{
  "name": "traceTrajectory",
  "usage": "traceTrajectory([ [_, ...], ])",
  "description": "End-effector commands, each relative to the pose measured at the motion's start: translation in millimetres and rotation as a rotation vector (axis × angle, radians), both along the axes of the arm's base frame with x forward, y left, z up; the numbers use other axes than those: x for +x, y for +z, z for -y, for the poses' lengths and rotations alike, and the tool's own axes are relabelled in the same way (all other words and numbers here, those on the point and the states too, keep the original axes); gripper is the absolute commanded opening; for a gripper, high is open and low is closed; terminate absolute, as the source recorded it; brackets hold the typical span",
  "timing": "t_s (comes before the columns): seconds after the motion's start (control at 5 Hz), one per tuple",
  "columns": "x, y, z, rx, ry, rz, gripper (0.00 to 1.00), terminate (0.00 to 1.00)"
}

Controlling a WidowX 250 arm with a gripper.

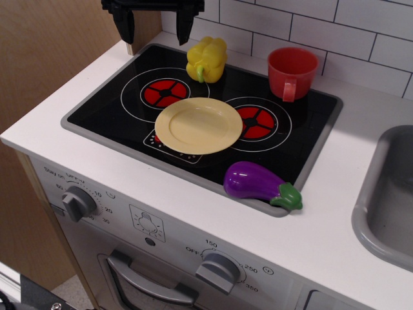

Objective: Put cup on plate

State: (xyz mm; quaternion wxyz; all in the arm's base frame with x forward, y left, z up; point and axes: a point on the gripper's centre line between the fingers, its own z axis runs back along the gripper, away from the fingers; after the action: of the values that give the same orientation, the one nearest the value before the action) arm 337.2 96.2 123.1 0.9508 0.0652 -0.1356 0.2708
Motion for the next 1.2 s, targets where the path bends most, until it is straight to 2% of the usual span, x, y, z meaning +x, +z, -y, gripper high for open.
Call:
traceTrajectory([
  [0.0,0,0,0,0.000,0.000,0.000,1.00,0.00],
  [0.2,-9,2,42,0.014,-0.134,0.035,1.00,0.00],
  [0.4,-10,4,81,-0.029,-0.202,0.081,1.00,0.00],
  [0.6,-12,7,125,-0.090,-0.229,0.081,1.00,0.00],
  [0.8,-2,3,155,-0.123,-0.199,0.065,1.00,0.00],
  [1.0,10,-6,171,-0.114,-0.178,0.048,1.00,0.00],
])
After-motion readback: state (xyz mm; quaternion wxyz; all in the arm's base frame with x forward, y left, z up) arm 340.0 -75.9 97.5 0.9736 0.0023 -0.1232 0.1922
